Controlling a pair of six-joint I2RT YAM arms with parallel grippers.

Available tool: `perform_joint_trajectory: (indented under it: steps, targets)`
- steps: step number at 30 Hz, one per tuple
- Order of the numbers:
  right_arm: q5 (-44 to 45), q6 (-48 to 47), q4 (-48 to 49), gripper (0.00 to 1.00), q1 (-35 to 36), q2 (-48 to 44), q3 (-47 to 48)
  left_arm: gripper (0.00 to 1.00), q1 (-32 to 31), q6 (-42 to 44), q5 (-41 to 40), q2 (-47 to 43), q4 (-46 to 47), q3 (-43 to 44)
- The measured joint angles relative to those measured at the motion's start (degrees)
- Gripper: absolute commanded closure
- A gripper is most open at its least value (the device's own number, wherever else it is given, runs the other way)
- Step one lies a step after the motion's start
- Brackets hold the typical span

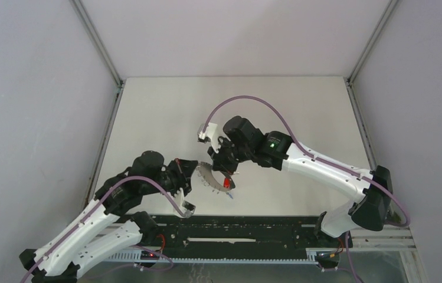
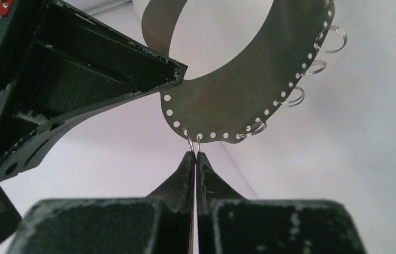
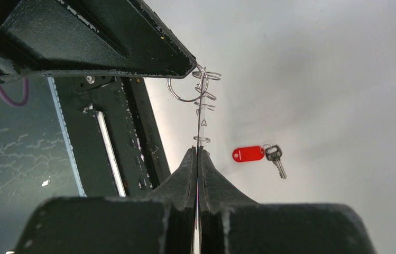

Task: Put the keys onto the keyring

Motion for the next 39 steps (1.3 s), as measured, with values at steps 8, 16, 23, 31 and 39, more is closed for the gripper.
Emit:
perform_joint_trajectory:
  steps: [8,16,23,31,39]
  targets:
    - [1.6,3.1,1.4,1.0,-0.6,0.4,-1.0,1.0,-0.1,4.2,-3.0,-2.6,12.5,-7.9]
    - [-2.1,7.2,7.8,1.0,-3.0,-4.2,-8.1,1.0,-0.2,7.7,-2.0,-5.7,25.0,-15.4]
    - [-7.3,11.7,17.7,1.0,-6.8,-11.8,-15.9,0.57,-0.3,10.1,-0.3,-6.6,34.0,-17.4]
    - [-10.7,12.1,20.5,1.0,-7.0,-16.9,-20.5,0.17,0.4,-0.6,-4.7,-6.6,36.1,-15.9]
    - [-2.8,9.1,22.4,1.0,-5.5,-19.3,-22.6,0.17,0.5,-30.2,-0.4,3.7,11.8,10.2]
